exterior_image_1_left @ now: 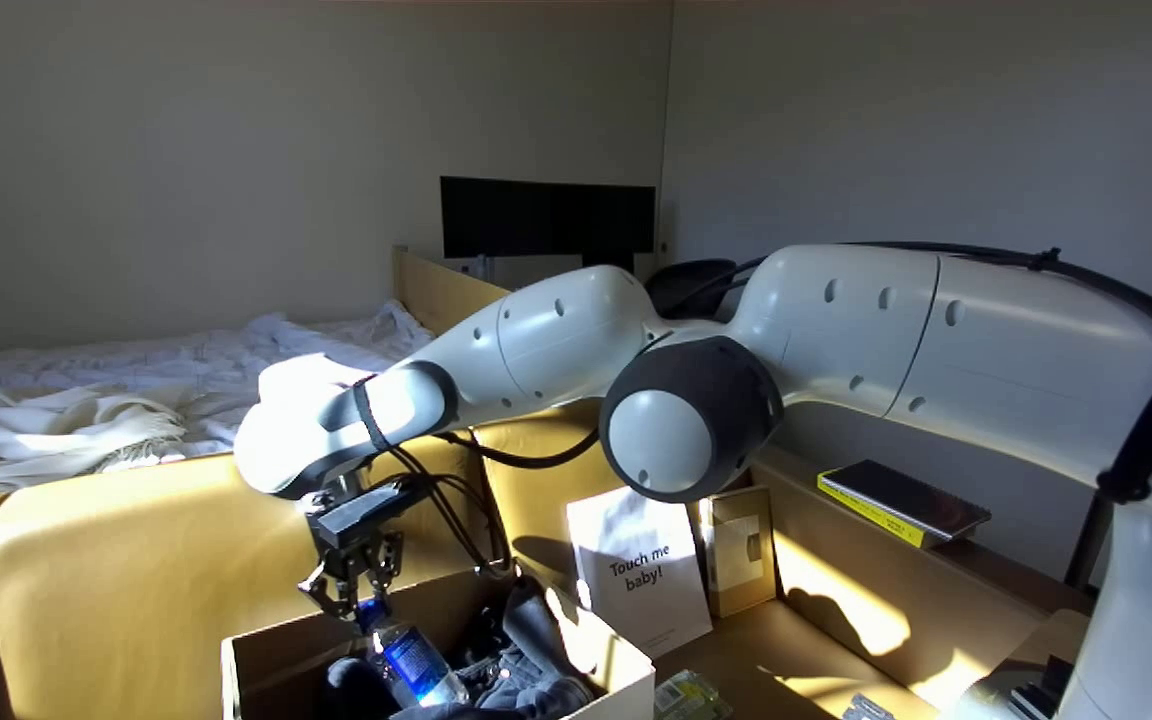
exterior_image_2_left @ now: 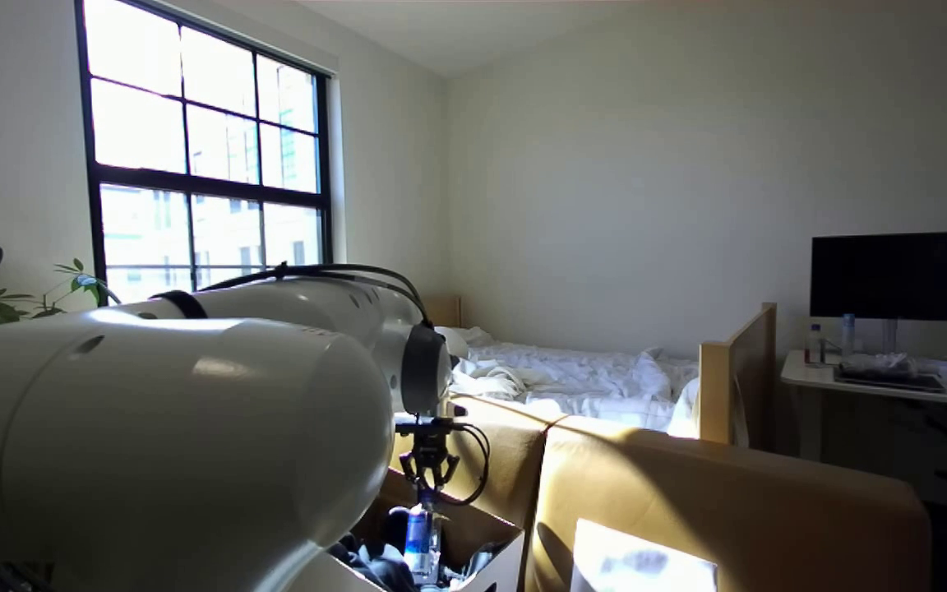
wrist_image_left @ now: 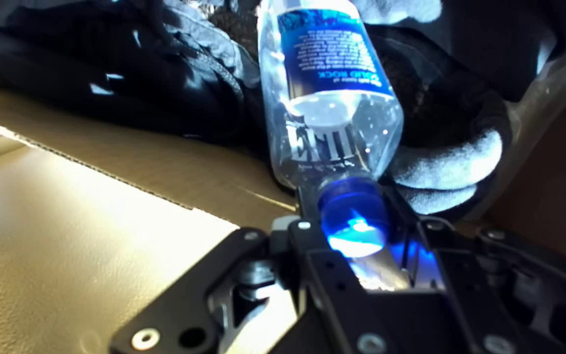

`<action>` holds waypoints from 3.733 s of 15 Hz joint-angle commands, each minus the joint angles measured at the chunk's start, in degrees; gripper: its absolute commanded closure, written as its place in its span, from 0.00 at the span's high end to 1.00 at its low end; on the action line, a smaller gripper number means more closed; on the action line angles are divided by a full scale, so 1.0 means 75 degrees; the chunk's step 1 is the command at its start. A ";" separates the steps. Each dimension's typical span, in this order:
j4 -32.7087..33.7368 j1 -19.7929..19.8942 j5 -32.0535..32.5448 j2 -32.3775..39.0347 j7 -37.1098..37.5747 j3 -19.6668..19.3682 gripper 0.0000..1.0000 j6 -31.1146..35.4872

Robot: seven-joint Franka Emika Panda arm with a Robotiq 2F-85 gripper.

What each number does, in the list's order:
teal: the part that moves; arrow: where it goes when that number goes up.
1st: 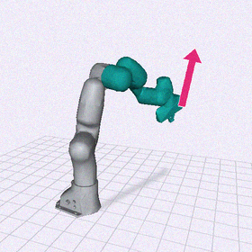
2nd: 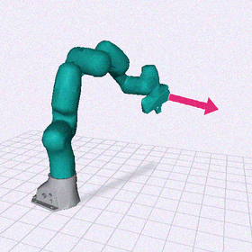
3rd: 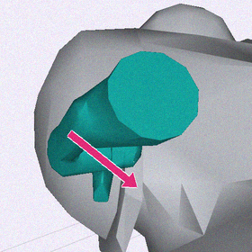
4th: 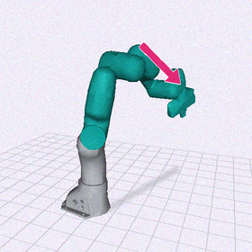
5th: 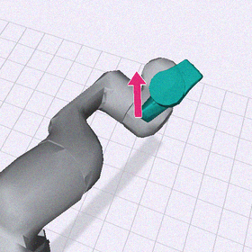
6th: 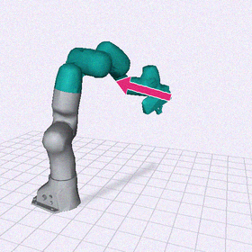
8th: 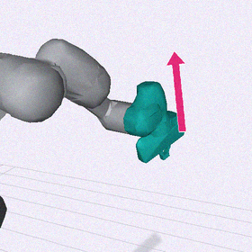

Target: Remove the bottle out of the box

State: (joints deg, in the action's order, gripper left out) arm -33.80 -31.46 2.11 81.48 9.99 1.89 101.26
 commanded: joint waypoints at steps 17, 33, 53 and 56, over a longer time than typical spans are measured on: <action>-0.0596 -0.1217 -0.0432 -0.2472 0.4218 -0.0452 0.11 -0.0474; -0.0259 -0.1069 -0.0480 -0.3883 0.3543 -0.0626 0.11 -0.2790; 0.1675 0.2668 -0.0498 -0.5613 0.5644 -0.0750 0.11 -0.7014; 0.1711 0.3668 -0.0969 -0.5799 0.6018 -0.0622 0.11 -0.7101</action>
State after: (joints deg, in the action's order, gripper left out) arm -19.94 -10.02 -1.22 40.94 50.49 -4.93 49.98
